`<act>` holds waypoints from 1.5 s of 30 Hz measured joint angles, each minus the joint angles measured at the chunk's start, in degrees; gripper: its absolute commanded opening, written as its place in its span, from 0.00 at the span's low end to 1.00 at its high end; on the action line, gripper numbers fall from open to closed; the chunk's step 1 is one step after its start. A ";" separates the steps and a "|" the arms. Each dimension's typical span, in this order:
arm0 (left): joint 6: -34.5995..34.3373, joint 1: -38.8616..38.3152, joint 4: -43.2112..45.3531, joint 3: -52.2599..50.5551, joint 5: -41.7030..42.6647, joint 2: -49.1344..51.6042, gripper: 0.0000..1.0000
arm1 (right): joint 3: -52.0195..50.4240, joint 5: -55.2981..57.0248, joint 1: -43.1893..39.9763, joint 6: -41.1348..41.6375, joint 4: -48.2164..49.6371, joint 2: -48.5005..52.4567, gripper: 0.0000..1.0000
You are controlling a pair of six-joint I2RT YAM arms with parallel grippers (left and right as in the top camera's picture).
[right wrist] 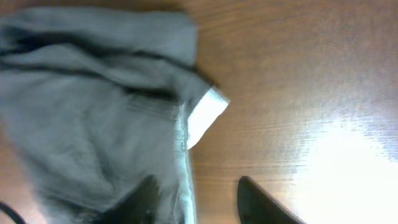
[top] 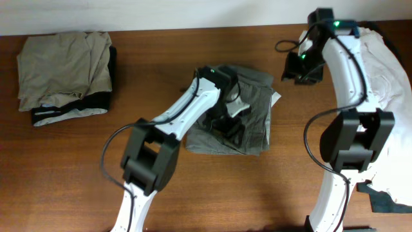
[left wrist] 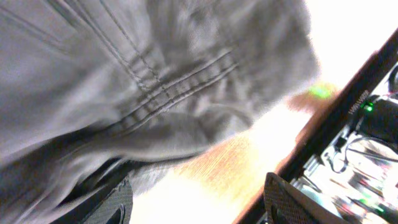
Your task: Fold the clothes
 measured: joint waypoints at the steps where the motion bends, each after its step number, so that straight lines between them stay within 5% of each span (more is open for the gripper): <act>1: -0.61 0.00 0.02 1.18 -1.79 -2.03 0.68 | 2.03 -1.27 0.00 -0.74 -2.23 0.00 0.15; 5: -5.42 1.09 0.79 4.04 -10.05 -7.89 0.65 | 3.13 -9.53 0.46 -7.28 -10.86 -0.07 0.04; 13: -7.15 12.98 7.54 4.59 -11.13 -5.77 0.17 | -7.82 -12.22 12.09 -10.82 -11.06 -0.04 0.04; 23: -5.29 12.07 9.05 4.46 -7.89 3.26 0.15 | -18.88 -3.28 21.22 -2.89 -7.19 -0.04 0.04; 38: -5.09 12.09 10.16 4.48 -7.76 7.19 0.14 | -39.91 -3.58 17.11 -0.46 6.43 -1.62 0.04; 45: -4.90 13.97 8.52 5.35 -6.71 9.75 0.03 | -40.70 -4.35 14.56 -0.24 6.69 -1.99 0.04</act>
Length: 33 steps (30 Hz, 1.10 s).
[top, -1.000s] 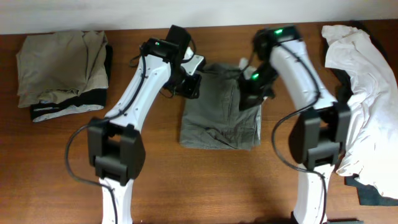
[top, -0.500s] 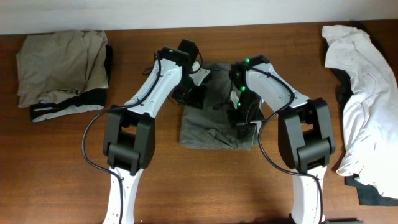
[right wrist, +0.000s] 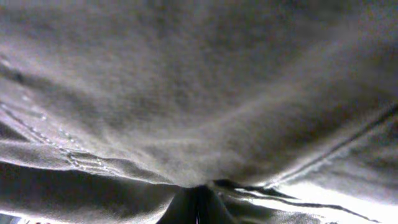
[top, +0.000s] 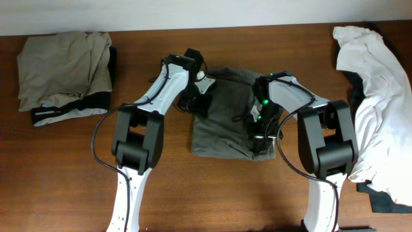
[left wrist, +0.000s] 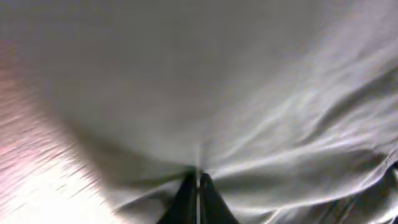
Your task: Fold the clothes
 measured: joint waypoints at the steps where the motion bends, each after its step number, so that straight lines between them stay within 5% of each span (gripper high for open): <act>1: 0.00 0.61 -0.94 0.68 -0.37 0.02 0.03 | 0.00 1.14 -0.28 0.42 0.00 -0.28 0.05; 4: 0.00 3.87 -4.39 4.28 -1.75 0.02 0.09 | 0.28 6.40 -1.68 1.90 -0.09 -1.60 0.09; 6: -0.02 5.64 -6.51 7.26 -2.64 0.02 0.15 | 1.70 9.81 -2.29 2.60 -0.79 -2.34 0.23; 7: 0.02 6.40 -7.63 8.98 -3.08 0.02 0.24 | 2.82 11.13 -2.47 2.86 -1.38 -2.71 0.33; 10: 0.22 6.82 -11.39 13.40 -3.61 0.02 0.86 | 8.44 13.11 -2.60 3.34 -3.50 -4.07 0.61; 11: 0.20 6.60 -12.33 14.40 -3.41 -0.02 0.99 | 10.49 13.51 -2.60 3.02 -4.31 -4.61 0.99; 28: 0.24 4.52 -3.04 1.99 10.19 -0.09 0.99 | 54.71 12.59 -2.60 3.15 -20.26 -7.80 0.99; 33: -1.33 4.52 4.07 -2.23 15.37 -0.55 0.99 | 57.90 12.17 -2.67 3.13 -21.03 -9.68 0.99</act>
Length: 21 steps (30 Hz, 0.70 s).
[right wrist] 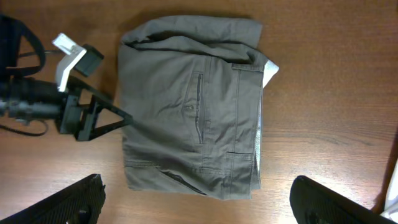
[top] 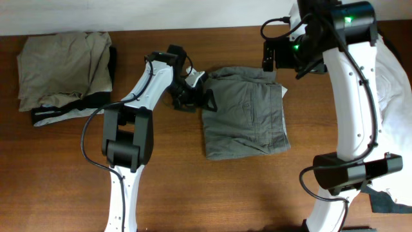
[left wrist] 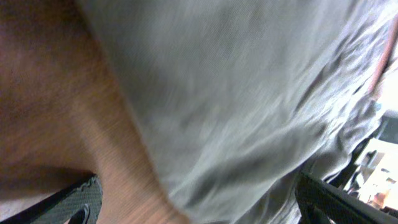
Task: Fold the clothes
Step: 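Release the shorts and raise the right gripper to upper right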
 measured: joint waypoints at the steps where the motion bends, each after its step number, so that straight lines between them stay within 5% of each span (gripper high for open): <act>1: -0.70 0.00 1.88 -0.83 0.90 -0.31 0.99 | 0.00 -0.02 0.00 0.02 0.00 -0.09 0.99; 9: -4.81 -1.29 12.50 -6.12 8.52 -1.53 0.97 | 0.00 -0.04 0.00 0.02 0.00 -0.04 0.99; 14: -7.91 -4.09 15.93 -7.41 6.38 -1.81 0.40 | 0.00 -0.04 0.00 0.00 0.00 -0.04 0.99; 17: -8.48 -5.66 16.61 -8.02 2.97 -1.75 0.25 | 0.00 -0.02 0.00 0.02 0.00 -0.04 0.99; 19: -8.83 -6.58 17.66 -8.04 0.46 -1.75 0.03 | 0.00 -0.04 0.00 0.00 0.00 -0.04 0.99; 21: -9.03 -6.82 17.73 -8.04 -0.87 -1.75 0.01 | 0.00 -0.04 0.00 0.02 0.00 -0.04 0.99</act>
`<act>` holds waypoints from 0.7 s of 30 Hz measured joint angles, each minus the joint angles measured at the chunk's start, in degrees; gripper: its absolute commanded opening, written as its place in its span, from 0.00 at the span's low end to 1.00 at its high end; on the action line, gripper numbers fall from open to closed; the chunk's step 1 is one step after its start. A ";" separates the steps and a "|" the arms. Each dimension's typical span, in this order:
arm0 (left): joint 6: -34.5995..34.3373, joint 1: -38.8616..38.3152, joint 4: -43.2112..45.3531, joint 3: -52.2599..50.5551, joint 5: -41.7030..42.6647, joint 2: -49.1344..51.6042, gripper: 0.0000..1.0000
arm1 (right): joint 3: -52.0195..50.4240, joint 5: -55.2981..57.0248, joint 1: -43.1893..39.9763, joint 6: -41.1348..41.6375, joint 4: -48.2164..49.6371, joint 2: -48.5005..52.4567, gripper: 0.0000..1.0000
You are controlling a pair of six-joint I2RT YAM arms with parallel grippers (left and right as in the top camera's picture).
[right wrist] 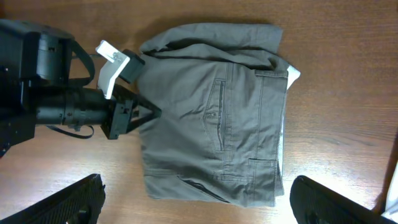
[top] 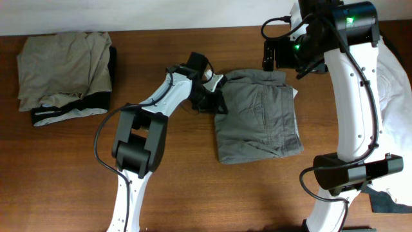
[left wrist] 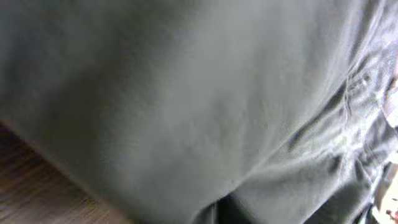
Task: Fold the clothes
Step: 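Release the shorts and raise the right gripper to upper right, then drag the folded grey shorts with the left gripper toward the left stack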
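Observation:
Grey-green trousers [top: 257,119] lie folded into a flat rectangle in the middle of the table. My left gripper [top: 215,103] lies low at their left edge. Seen from the right wrist, its fingers [right wrist: 146,112] taper to a point against that edge. Grey cloth [left wrist: 186,93] fills the left wrist view, and a fold of it is pinched at the bottom centre, so this gripper reads as shut on the trousers. High above them my right gripper [right wrist: 198,183] hangs wide open and empty.
A stack of folded beige and black clothes [top: 64,71] sits at the back left. A heap of white garments [top: 386,96] covers the right side, with a dark cloth [top: 386,203] at the front right. Brown tabletop [top: 193,187] surrounds the trousers.
My left gripper was open just left of the trousers; it now sits further right, shut on their left edge. The trousers lie a little further right. The right arm has not moved.
First the trousers lay rumpled under my left gripper, with the right gripper open at the back right. Then both grippers were shut on the cloth. After that the trousers lay neatly folded, the right arm high and open, the left open beside them; now the left grips their edge.

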 measured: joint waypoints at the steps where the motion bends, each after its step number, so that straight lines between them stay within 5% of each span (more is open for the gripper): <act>1: -0.02 0.02 -0.02 0.00 -0.52 0.00 0.01 | 0.00 0.00 0.00 0.00 0.00 0.00 0.99; 7: 1.88 2.12 -4.24 4.46 -9.42 0.07 0.01 | 0.00 0.00 0.00 -0.44 0.02 0.00 0.99; 14: 13.11 7.58 -10.88 18.97 -25.22 0.39 0.00 | 0.00 0.00 0.00 -0.50 0.02 0.00 0.99; 21: 20.96 12.07 -10.64 21.92 -33.00 0.39 0.00 | 0.00 0.02 0.00 -1.77 0.00 0.00 0.99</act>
